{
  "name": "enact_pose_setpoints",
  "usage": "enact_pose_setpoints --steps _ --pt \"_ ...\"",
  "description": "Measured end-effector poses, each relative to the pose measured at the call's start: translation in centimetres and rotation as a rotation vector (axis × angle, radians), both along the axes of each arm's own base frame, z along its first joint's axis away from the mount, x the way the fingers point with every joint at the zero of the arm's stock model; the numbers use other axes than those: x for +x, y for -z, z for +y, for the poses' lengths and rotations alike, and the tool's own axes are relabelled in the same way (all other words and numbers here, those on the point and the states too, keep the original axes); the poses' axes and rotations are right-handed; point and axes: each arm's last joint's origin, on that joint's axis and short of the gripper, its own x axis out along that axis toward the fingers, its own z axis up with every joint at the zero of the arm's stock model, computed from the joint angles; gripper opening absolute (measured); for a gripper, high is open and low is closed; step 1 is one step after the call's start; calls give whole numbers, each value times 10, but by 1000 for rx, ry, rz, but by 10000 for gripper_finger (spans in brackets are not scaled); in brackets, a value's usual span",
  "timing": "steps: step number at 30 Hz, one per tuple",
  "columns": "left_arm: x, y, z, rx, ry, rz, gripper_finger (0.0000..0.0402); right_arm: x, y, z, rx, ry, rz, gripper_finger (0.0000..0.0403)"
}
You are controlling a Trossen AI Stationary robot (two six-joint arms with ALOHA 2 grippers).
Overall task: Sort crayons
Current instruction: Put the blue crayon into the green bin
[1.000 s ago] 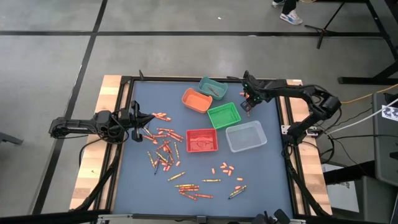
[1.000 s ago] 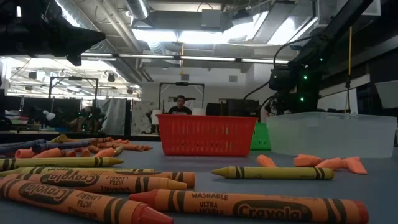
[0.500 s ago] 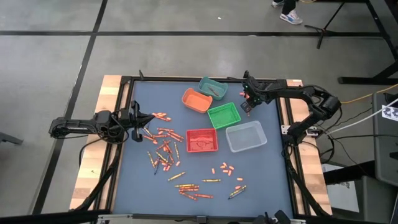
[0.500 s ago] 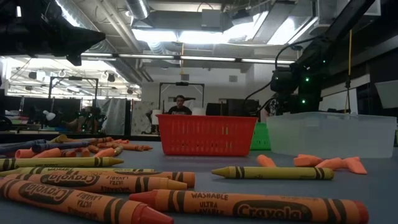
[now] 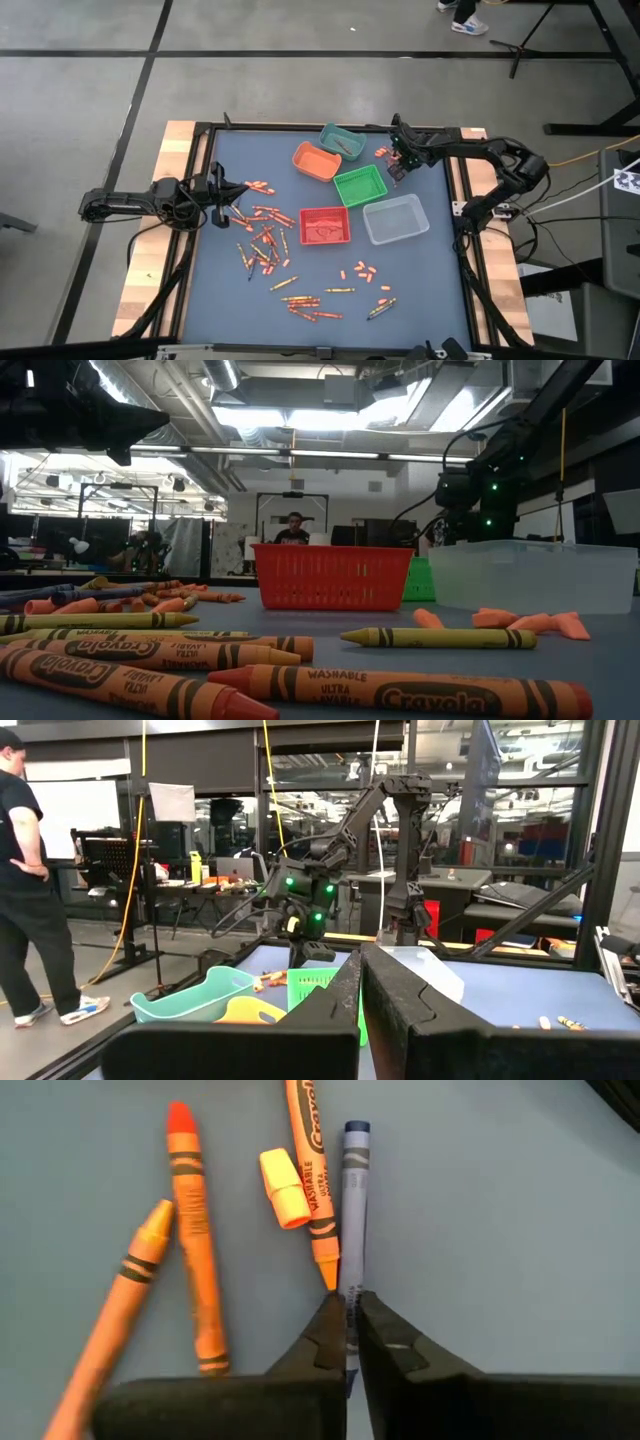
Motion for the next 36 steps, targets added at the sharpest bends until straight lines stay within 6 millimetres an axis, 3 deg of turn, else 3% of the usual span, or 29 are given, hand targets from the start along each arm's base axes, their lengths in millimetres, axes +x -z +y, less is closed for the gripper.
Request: enact_pose_setpoints --steps 5,13,23,28,36 --pt "0 0 0 0 0 0 0 5 -8 -5 -9 -5 -4 7" --pt "0 0 0 0 0 0 0 17 -39 -19 -66 1 6 1" --pt "0 0 0 0 0 0 0 44 -74 -34 -69 -149 -312 1" --pt "0 0 0 -1 0 0 0 47 -76 -36 -73 -162 -353 1" --pt "0 0 0 -1 0 0 0 38 -69 -36 -125 -73 -158 2"
